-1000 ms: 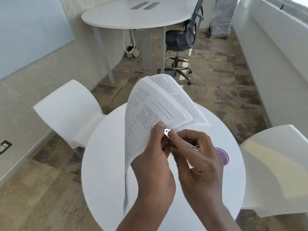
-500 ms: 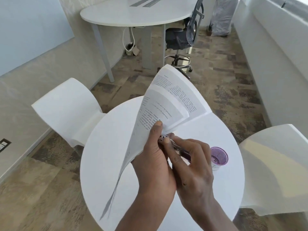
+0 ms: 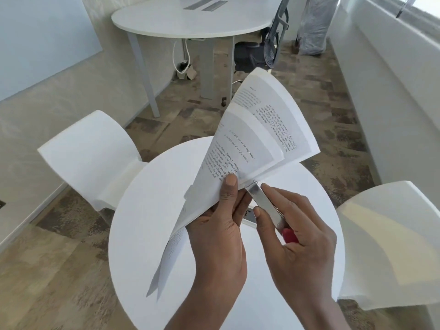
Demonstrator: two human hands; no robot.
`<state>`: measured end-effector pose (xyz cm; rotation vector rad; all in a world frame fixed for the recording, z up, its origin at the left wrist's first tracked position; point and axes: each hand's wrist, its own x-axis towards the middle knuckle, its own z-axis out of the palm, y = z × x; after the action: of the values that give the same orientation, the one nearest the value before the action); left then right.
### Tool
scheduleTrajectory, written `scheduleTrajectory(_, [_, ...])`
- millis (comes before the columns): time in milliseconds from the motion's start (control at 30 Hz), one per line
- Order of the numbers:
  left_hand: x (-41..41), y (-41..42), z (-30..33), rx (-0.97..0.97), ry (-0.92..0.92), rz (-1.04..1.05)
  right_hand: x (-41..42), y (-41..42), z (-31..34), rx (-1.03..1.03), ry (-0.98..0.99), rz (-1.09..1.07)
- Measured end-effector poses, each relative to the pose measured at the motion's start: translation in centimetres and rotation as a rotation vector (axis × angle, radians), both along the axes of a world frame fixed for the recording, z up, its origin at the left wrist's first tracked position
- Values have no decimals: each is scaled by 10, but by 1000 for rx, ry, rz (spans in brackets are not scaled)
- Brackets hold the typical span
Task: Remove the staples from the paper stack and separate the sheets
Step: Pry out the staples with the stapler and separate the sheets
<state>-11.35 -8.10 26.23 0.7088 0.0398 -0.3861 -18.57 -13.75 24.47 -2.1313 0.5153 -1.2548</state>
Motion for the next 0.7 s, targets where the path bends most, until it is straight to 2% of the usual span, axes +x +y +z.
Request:
scheduleTrajectory(267, [0,5,0,53,-53,16,-8,5,13,4,-14,-3])
scheduleTrajectory(700, [-4,5,-5,-36,-98,-50,-1,0,7,-26,-25,-80])
